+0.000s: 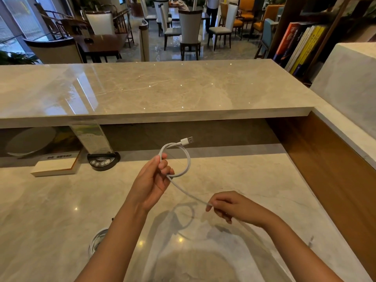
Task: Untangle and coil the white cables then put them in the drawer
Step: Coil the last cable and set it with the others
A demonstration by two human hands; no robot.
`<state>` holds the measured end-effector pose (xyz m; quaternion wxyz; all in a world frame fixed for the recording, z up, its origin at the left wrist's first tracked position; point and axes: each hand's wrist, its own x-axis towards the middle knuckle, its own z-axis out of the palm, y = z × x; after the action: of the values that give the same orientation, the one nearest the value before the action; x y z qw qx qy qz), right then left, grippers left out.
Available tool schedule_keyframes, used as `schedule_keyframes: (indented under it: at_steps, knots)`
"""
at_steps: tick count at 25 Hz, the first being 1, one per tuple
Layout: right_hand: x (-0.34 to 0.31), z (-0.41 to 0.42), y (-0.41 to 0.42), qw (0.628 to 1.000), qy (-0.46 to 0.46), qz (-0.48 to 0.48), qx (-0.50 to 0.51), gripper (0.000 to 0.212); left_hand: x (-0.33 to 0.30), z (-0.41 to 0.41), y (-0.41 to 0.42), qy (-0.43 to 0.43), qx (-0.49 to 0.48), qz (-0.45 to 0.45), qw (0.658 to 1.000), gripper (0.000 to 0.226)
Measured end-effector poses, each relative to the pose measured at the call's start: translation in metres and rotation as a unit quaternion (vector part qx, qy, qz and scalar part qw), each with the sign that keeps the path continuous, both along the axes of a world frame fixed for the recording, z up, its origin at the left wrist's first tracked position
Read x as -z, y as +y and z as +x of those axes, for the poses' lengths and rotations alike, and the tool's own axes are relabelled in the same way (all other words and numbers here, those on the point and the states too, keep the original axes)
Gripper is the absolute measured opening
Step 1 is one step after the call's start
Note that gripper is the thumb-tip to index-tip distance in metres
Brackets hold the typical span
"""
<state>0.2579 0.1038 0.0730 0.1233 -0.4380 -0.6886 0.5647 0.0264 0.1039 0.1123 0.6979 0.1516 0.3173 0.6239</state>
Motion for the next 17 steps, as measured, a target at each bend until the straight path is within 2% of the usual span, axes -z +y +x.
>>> schedule_keyframes:
  at_steps: [2, 3, 6, 8, 10, 13, 17]
  knots:
    - [-0.005, 0.009, 0.005, 0.999, 0.009, -0.045, 0.027, 0.022, -0.001, -0.003, -0.002, 0.028, 0.022, 0.01, 0.999, 0.024]
    - [-0.008, 0.013, 0.008, 0.999, -0.011, -0.038, 0.036, 0.021, -0.001, -0.004, -0.003, 0.049, 0.042, 0.015, 0.998, 0.023]
    - [-0.019, 0.013, 0.024, 0.989, -0.12, 0.059, 0.069, 0.016, 0.001, 0.0, -0.008, 0.171, 0.14, 0.031, 0.975, 0.019]
    - [-0.029, 0.011, 0.036, 0.97, -0.17, 0.121, 0.122, 0.015, 0.002, 0.006, -0.012, 0.269, 0.201, 0.035, 0.941, 0.024]
    - [-0.041, 0.006, 0.044, 0.951, -0.2, 0.165, 0.166, 0.021, 0.003, 0.012, -0.015, 0.331, 0.238, 0.027, 0.913, 0.03]
    - [-0.056, -0.015, 0.042, 0.938, -0.224, 0.2, 0.175, 0.019, 0.003, 0.019, -0.016, 0.385, 0.249, 0.013, 0.889, 0.03]
    - [-0.062, -0.043, 0.029, 0.944, -0.18, 0.203, 0.189, 0.018, 0.009, 0.028, -0.015, 0.439, 0.227, 0.02, 0.869, 0.027]
